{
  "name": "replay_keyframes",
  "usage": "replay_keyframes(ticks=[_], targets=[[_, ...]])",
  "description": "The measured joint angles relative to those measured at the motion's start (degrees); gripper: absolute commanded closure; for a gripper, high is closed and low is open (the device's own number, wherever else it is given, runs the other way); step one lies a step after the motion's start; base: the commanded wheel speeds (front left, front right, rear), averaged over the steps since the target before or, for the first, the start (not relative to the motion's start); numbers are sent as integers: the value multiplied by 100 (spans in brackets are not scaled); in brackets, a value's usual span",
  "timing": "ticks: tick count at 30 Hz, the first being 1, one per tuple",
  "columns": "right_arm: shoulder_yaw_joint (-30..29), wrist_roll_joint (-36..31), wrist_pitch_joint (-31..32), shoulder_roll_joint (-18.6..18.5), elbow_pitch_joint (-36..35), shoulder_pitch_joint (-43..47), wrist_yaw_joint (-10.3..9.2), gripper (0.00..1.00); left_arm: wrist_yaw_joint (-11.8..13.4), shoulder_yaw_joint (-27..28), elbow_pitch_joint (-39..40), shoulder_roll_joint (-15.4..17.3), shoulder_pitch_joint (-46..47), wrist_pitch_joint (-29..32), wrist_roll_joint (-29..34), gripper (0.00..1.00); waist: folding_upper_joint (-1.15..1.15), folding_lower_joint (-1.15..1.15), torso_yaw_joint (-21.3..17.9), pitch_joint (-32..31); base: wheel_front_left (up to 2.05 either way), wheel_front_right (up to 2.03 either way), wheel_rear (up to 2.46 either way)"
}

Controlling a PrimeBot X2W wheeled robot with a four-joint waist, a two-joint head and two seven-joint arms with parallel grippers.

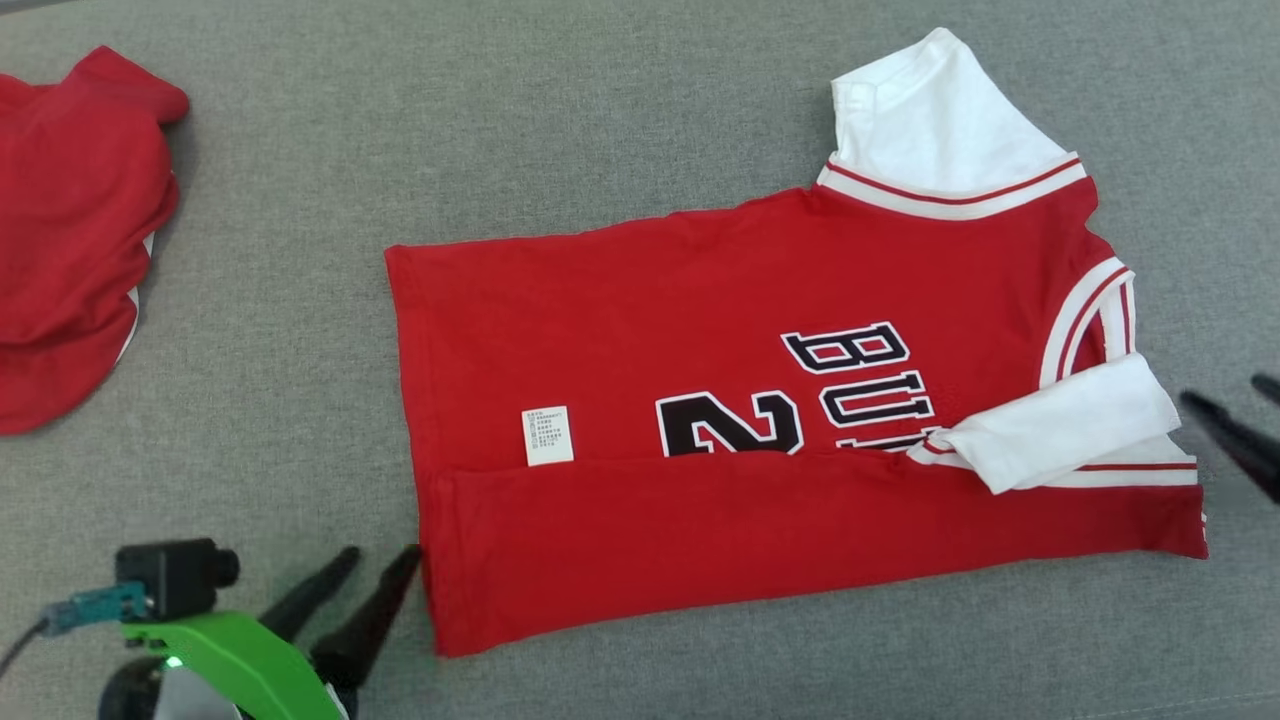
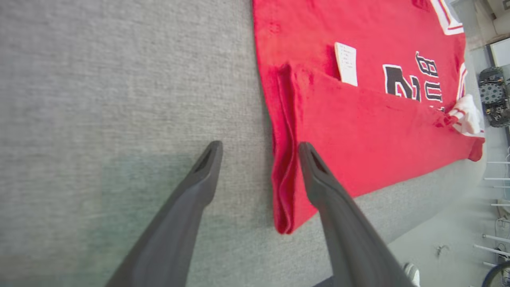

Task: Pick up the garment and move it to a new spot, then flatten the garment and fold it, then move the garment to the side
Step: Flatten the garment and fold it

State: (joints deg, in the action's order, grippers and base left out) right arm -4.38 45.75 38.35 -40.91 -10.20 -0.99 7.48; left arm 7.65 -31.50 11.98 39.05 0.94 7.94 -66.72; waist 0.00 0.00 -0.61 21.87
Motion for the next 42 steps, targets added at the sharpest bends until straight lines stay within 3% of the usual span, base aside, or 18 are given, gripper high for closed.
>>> replay_keyframes(ticks=[4,8,11,16,20,26,27,28,29,33,42], targets=[[-153,-90,366,-428,-358,-722,0,0,148,381,74,309,710,165,192,0,0,0,9,203,0,0,0],[60,-412,631,-536,-264,-2192,0,0,111,345,-237,-47,2275,549,343,0,0,0,59,536,0,0,0],[430,-778,866,-400,122,-3330,0,0,-22,52,-783,-560,3341,802,584,0,0,0,154,827,0,0,0],[1133,-1429,1102,175,1168,-4736,0,0,-350,-447,-1762,-1230,4408,1023,902,0,0,2,486,1320,0,0,0],[1388,-1656,1129,491,1858,-5295,0,0,-633,-672,-2073,-1458,4757,1085,989,0,0,2,822,1595,0,0,0],[1468,-1820,1134,466,2430,-5583,-1,0,-999,-812,-2168,-1666,4963,1237,860,0,0,0,1252,1882,0,0,0],[1472,-1771,1149,449,2444,-5611,-3,6,-1042,-834,-2171,-1671,4987,1290,832,50,0,0,1306,1921,0,0,0],[1482,-1719,1149,430,2447,-5637,-12,75,-1079,-844,-2176,-1669,5022,1319,813,69,0,0,1340,1951,0,0,0],[1489,-1636,1149,414,2449,-5669,-22,100,-1121,-843,-2183,-1666,5040,1330,766,100,0,0,1370,1988,0,0,0],[1542,-1304,1047,474,2447,-5728,-19,100,-1217,-860,-2183,-1551,5053,1440,670,100,0,0,1362,2037,0,0,0],[1686,-779,383,526,2458,-5543,-5,100,-1149,-735,-2141,-1345,4874,1334,627,100,0,0,1084,1836,0,0,0]])
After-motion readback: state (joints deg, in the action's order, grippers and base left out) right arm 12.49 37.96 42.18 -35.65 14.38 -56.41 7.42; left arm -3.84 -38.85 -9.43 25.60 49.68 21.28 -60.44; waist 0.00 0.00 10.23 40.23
